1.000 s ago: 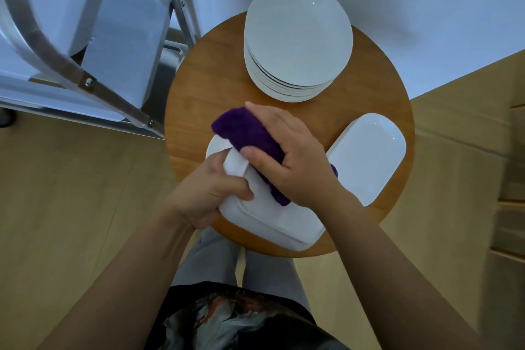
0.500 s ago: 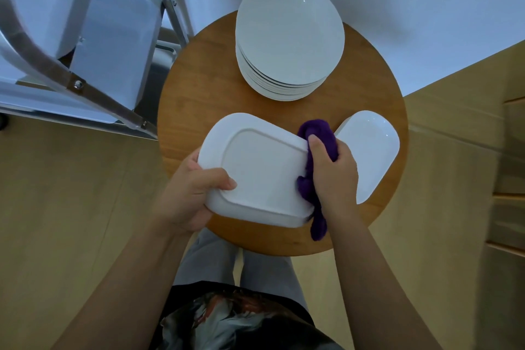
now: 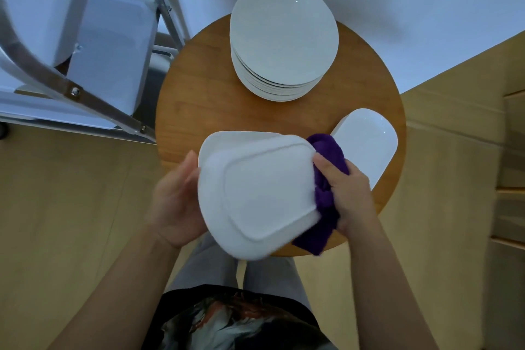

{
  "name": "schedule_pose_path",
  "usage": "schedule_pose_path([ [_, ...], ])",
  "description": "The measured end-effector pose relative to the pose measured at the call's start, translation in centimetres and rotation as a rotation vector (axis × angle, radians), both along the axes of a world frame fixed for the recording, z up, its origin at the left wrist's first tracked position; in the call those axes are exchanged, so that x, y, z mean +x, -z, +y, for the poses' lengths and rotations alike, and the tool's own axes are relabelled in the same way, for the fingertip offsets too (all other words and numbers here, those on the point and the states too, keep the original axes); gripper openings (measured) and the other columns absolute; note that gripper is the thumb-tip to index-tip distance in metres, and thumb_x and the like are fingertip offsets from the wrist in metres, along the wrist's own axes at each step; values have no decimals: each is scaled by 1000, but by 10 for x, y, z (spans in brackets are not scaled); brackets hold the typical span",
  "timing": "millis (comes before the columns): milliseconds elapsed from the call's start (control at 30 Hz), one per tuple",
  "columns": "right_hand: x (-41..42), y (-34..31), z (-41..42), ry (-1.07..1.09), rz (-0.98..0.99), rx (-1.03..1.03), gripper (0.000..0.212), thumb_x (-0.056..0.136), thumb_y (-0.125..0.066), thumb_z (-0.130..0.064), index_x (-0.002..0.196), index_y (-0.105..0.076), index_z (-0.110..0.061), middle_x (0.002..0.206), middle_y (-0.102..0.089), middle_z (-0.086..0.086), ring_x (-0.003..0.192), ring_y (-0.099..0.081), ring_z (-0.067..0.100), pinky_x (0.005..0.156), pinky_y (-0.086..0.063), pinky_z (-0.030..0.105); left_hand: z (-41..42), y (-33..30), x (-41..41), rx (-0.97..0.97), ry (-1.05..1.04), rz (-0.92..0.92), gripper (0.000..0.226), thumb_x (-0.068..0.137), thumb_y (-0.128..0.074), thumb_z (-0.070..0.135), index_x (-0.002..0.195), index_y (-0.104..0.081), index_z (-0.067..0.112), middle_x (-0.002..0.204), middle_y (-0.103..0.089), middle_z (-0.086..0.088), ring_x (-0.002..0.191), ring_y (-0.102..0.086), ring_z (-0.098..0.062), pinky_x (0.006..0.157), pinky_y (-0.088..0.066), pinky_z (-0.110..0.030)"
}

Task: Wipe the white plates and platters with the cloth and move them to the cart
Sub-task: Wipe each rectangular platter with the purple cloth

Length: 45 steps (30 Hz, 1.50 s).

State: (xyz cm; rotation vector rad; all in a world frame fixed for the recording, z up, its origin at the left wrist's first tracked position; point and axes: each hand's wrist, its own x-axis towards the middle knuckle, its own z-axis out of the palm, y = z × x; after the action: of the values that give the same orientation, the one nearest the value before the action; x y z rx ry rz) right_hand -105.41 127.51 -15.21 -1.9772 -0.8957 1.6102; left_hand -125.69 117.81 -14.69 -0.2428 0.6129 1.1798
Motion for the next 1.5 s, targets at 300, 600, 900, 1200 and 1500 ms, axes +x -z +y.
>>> schedule_pose_path([
  [300, -14, -7, 12, -251, -276, 387, 41, 88, -61, -35, 127, -52, -24, 114, -61, -4, 101, -58, 14, 87, -51, 33, 15, -2, 15, -113, 176, 267, 58, 77, -59, 34, 130, -54, 14, 117, -67, -14, 100, -67, -28, 72, -58, -37],
  [600, -50, -5, -58, -266, -140, 539, 47, 91, -53, -38, 128, -29, -54, 144, -42, -10, 134, -36, 15, 107, -38, 45, 35, -8, 41, -149, -29, 264, 58, 75, -59, 36, 129, -53, 15, 115, -67, -13, 97, -68, -25, 71, -58, -36],
  [900, -44, -25, -101, -364, 151, 481, 22, 79, -55, -31, 100, -61, -37, 91, -65, -14, 86, -61, 5, 70, -52, 23, 29, -3, 23, -120, 22, 312, 62, 78, -54, 44, 131, -47, 12, 106, -69, -12, 93, -69, -26, 70, -58, -36],
  [1200, -24, -23, -39, 234, 346, 314, 14, 81, -54, -28, 91, -63, -32, 71, -65, -17, 68, -63, 0, 58, -50, 19, 23, -10, 23, 54, 133, 512, 48, 84, -49, 35, 127, -53, 15, 119, -67, -8, 107, -64, -22, 81, -55, -30],
  [1500, -58, -17, -76, -380, 337, 356, 18, 85, -44, -26, 98, -52, -34, 76, -60, -24, 69, -58, -1, 58, -46, 15, 38, -14, 30, -137, 64, 654, 41, 97, -42, 37, 125, -54, 10, 108, -66, -12, 101, -63, -26, 83, -53, -37],
])
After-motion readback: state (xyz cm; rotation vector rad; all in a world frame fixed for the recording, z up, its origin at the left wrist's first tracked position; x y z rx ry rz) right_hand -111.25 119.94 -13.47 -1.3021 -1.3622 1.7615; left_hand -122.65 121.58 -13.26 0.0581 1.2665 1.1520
